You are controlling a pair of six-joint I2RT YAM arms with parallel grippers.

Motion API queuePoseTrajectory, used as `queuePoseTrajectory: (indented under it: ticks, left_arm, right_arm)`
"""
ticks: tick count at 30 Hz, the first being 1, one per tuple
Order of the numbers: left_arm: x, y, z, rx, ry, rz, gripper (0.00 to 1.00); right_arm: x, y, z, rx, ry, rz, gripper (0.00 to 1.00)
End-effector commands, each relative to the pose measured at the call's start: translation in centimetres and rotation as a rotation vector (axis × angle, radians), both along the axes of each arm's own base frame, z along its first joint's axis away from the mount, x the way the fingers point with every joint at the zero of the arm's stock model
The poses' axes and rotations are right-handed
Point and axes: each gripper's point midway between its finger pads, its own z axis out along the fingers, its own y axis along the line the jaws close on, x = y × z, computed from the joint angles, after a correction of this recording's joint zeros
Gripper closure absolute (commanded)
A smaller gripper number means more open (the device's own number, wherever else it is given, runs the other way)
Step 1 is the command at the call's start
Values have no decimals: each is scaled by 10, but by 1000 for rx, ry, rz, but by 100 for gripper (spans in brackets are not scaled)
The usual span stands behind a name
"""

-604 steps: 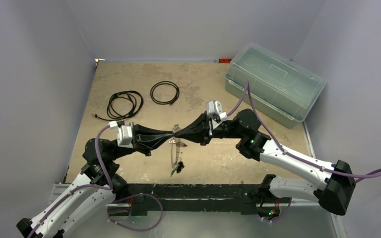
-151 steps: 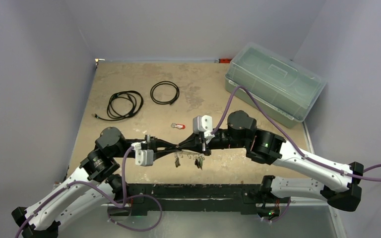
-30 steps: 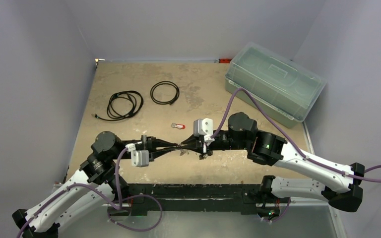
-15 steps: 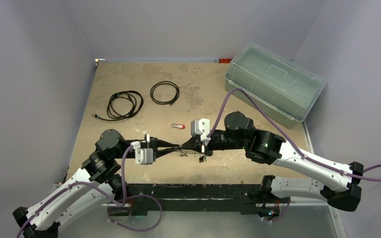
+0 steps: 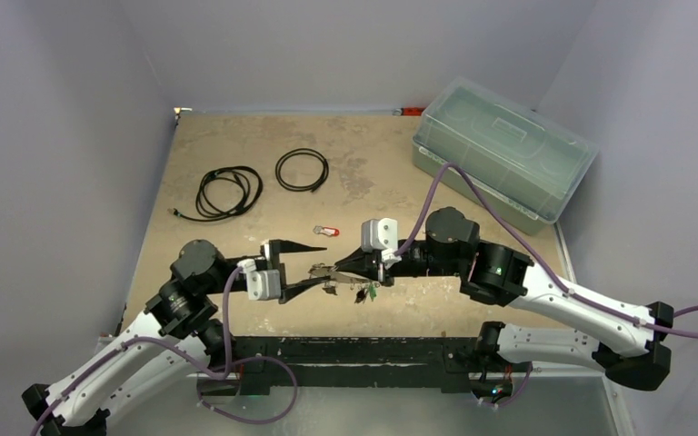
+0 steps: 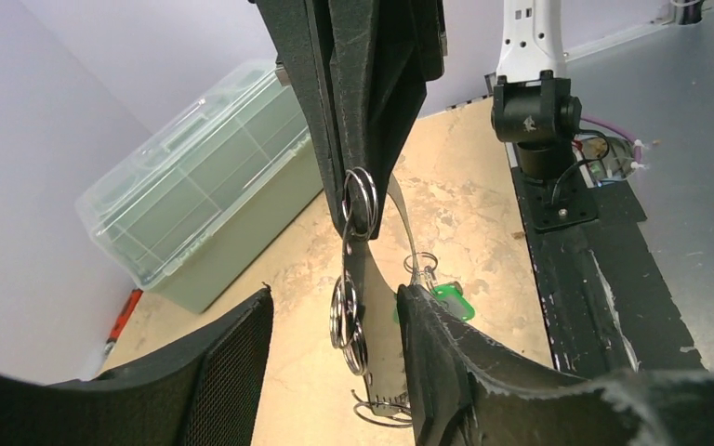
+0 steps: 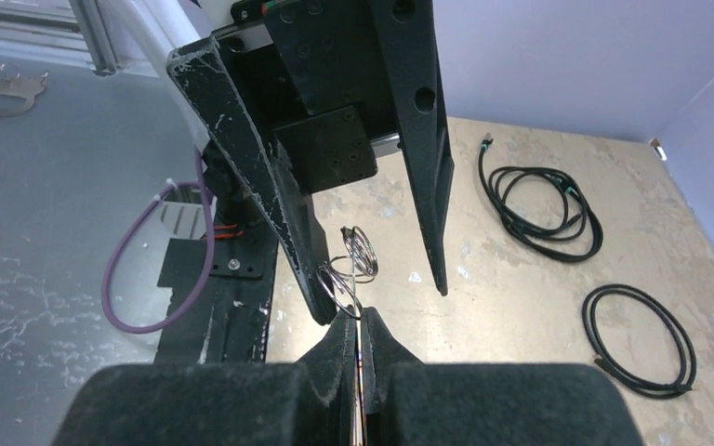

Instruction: Put the keys on the keyring

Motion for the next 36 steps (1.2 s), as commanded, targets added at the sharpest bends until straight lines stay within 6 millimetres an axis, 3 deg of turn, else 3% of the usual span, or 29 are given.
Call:
queuePoseTrajectory:
  ticks: [1,5,7,11,15,18,23,26,30,33,36]
  left_arm:
    - [4,8,6,-5,-11,54,48]
    - [10,16,6,0,4,119,45]
    - [16,22,5,4,19,170,38]
    - [39,33,-3,-4,98,331,33]
    - [72,48,-11,-35,254,552,24]
    - [92,57,-13,-65,362,688,8]
    - [121,70,-15,-98,557,920,3]
    - [139,75,-30,-80,665,1076,1]
    - [161,86,-67,-53,802,1328,1]
    - [171,75,-84,10,849,1371,4]
    - [179,61,-100,117,787,1321,6]
  right_arm:
    - [8,2,21,74,-38,-42,100]
    - [24,2,10,40,-31,-138,100]
    - [35,1,2,14,-27,-206,100]
    - [59,-4,-16,-20,3,-372,100]
    - [79,-19,-37,-59,30,-535,100]
    - [89,-35,-47,-69,44,-636,100]
    - [99,-60,-46,-46,70,-778,100]
    - [102,-71,-49,-30,123,-854,100]
    - [108,-85,-51,-25,130,-937,100]
    - [108,-90,-57,-48,137,-961,100]
    - [108,-92,-61,-59,152,-979,100]
